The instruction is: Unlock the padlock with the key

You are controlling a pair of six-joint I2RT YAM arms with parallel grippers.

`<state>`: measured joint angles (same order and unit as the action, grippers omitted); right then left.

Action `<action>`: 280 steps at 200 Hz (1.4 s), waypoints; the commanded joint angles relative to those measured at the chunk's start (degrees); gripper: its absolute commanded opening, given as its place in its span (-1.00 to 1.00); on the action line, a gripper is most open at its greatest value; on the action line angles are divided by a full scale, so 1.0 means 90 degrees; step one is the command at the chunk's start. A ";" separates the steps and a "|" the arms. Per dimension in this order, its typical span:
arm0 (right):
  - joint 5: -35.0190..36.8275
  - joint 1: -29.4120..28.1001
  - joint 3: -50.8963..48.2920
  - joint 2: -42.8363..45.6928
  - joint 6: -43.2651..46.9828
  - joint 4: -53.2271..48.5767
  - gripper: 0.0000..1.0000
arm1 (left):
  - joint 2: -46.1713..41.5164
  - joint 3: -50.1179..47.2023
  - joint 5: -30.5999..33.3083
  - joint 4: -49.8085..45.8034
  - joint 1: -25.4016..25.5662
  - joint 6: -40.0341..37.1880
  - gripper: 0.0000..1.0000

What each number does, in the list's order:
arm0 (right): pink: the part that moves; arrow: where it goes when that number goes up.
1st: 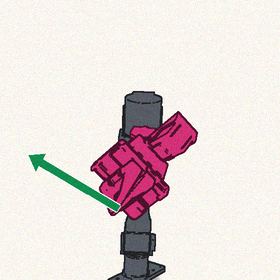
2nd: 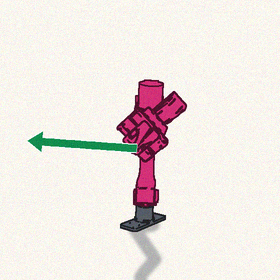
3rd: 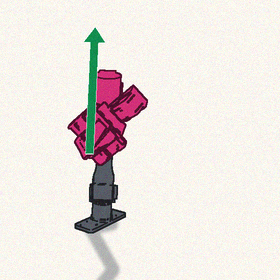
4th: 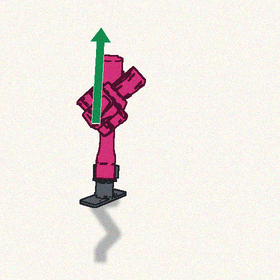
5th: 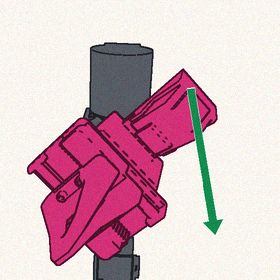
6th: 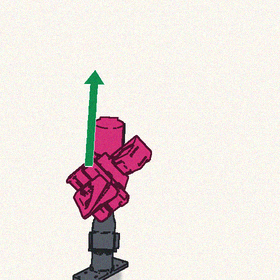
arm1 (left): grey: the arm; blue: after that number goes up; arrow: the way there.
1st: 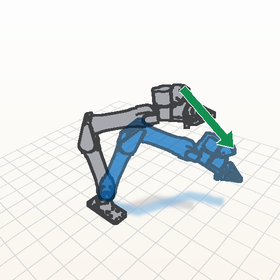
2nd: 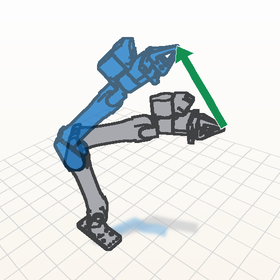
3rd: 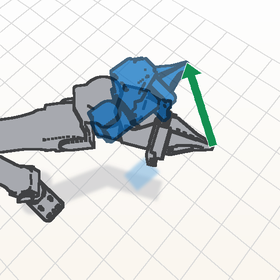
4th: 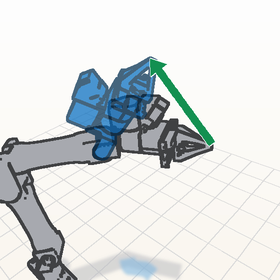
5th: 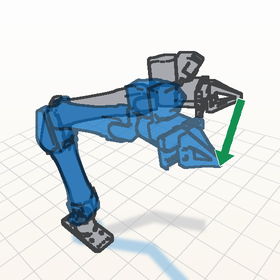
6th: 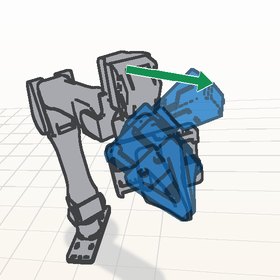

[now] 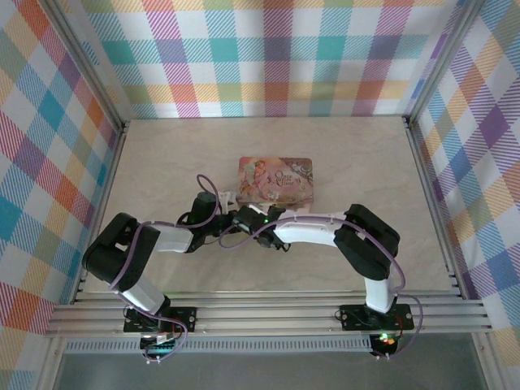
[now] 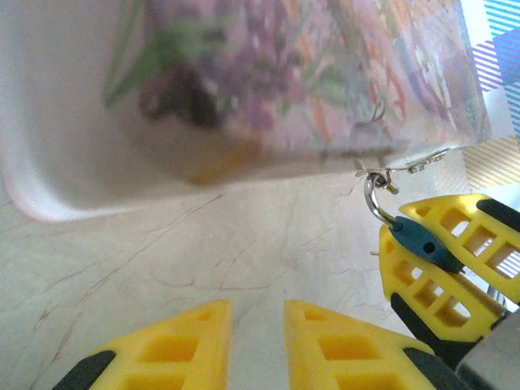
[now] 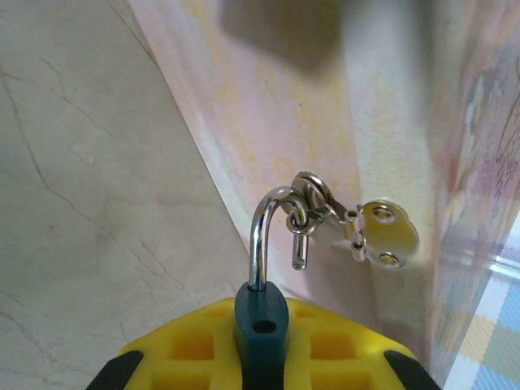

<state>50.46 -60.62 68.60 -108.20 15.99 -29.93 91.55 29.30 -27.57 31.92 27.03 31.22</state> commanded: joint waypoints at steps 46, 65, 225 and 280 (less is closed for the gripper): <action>-0.2147 0.0296 -0.0617 0.0786 0.1325 0.1613 -1.00 | -0.0922 -0.0060 -0.0549 -0.1101 -0.0225 -0.0548 -0.46; -0.2753 0.0525 -0.0609 0.0942 0.1194 0.1558 -1.00 | -0.1262 -0.0043 -0.0509 -0.1607 -0.0220 -0.0737 -0.45; -0.3656 0.1012 -0.1479 0.1517 0.2578 0.2948 -1.00 | -0.2291 -0.0125 0.0064 -0.2783 -0.0240 -0.1058 -0.41; -0.3790 0.0979 -0.1623 0.1383 0.3378 0.3165 -1.00 | -0.2234 -0.0133 0.0142 -0.2785 -0.0250 -0.1124 -0.41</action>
<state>17.52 -51.44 54.92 -95.22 40.07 -6.15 72.14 28.64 -27.27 7.40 25.39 22.59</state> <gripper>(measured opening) 0.120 0.294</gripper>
